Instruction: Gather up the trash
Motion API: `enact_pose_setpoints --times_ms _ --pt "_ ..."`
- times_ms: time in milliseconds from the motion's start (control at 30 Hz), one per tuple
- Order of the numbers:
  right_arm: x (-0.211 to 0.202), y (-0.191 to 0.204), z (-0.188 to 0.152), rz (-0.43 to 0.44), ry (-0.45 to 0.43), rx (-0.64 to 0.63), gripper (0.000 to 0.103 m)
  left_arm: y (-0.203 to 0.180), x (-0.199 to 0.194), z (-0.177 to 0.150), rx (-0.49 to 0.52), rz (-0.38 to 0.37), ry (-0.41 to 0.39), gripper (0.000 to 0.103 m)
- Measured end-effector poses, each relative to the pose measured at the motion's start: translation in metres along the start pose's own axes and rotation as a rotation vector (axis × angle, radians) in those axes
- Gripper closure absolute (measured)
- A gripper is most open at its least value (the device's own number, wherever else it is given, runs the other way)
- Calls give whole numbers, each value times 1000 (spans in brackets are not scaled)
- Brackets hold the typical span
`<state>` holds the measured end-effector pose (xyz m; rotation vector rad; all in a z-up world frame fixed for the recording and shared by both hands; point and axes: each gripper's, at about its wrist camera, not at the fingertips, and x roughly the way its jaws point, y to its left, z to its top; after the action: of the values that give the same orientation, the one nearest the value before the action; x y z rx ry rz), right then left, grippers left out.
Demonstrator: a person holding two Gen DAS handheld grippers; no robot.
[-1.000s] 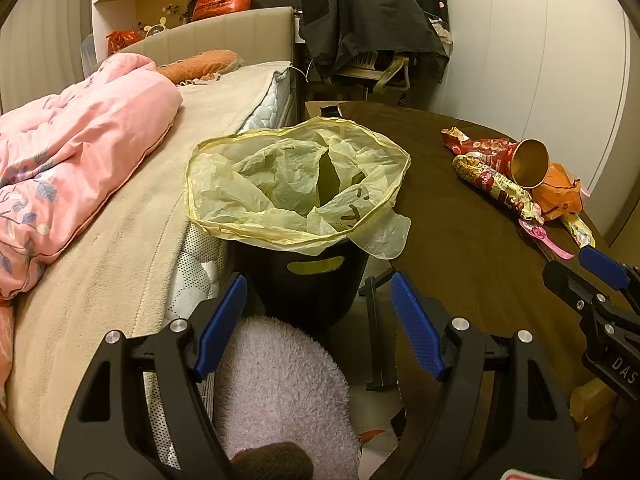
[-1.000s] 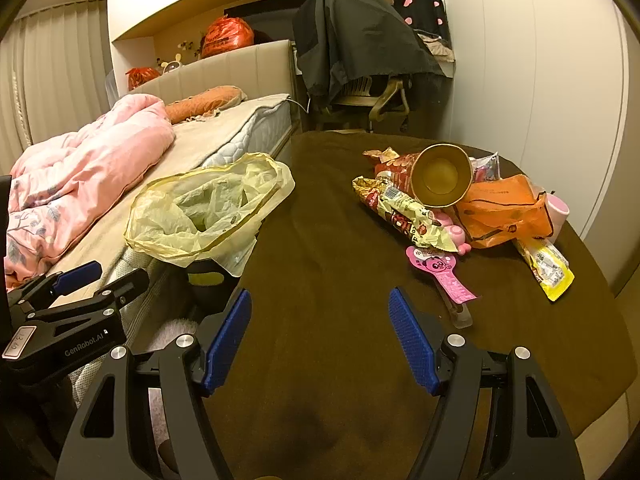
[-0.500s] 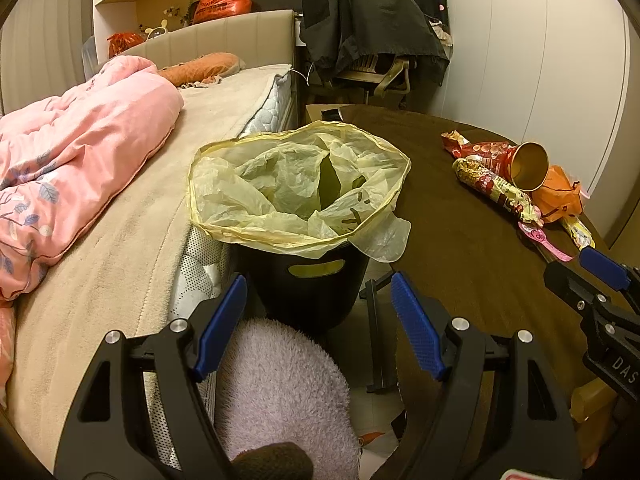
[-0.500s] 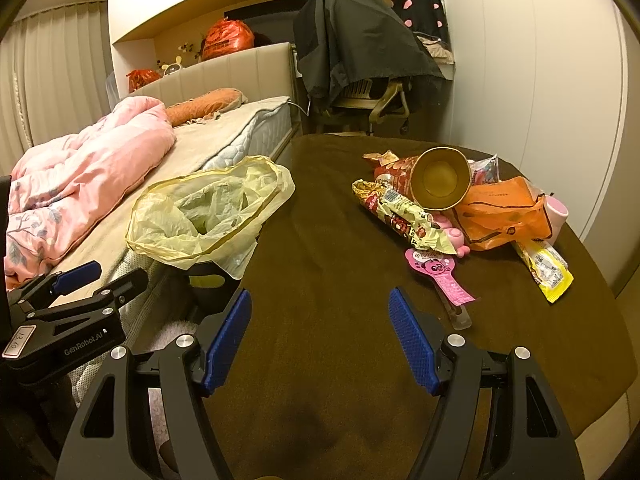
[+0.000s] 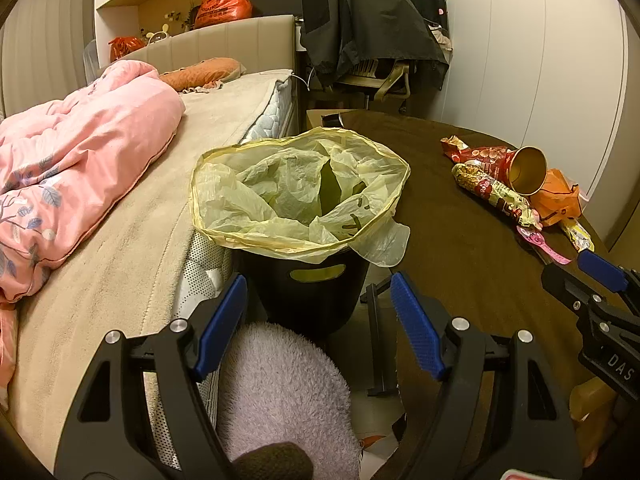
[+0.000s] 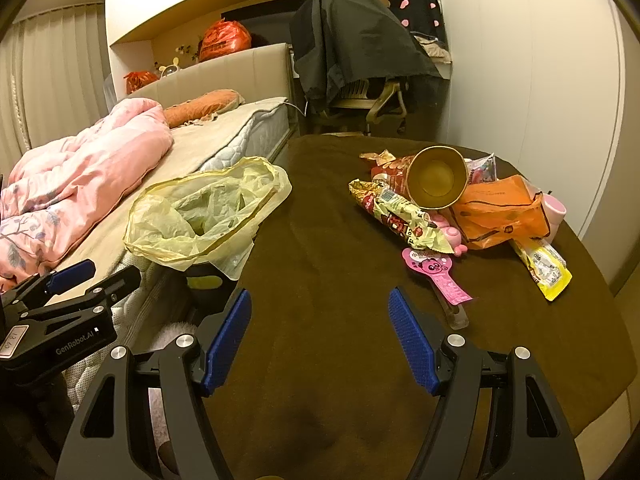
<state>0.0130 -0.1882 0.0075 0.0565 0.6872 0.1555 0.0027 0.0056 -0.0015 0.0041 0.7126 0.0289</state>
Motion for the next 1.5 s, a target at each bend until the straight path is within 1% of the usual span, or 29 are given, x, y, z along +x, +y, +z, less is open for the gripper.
enact_pose_setpoints --times_ms 1433,1500 --pt "-3 -3 3 -3 -8 5 36 -2 -2 3 2 3 -7 32" --pt "-2 -5 5 -9 -11 -4 36 -3 -4 4 10 -2 -16 32"
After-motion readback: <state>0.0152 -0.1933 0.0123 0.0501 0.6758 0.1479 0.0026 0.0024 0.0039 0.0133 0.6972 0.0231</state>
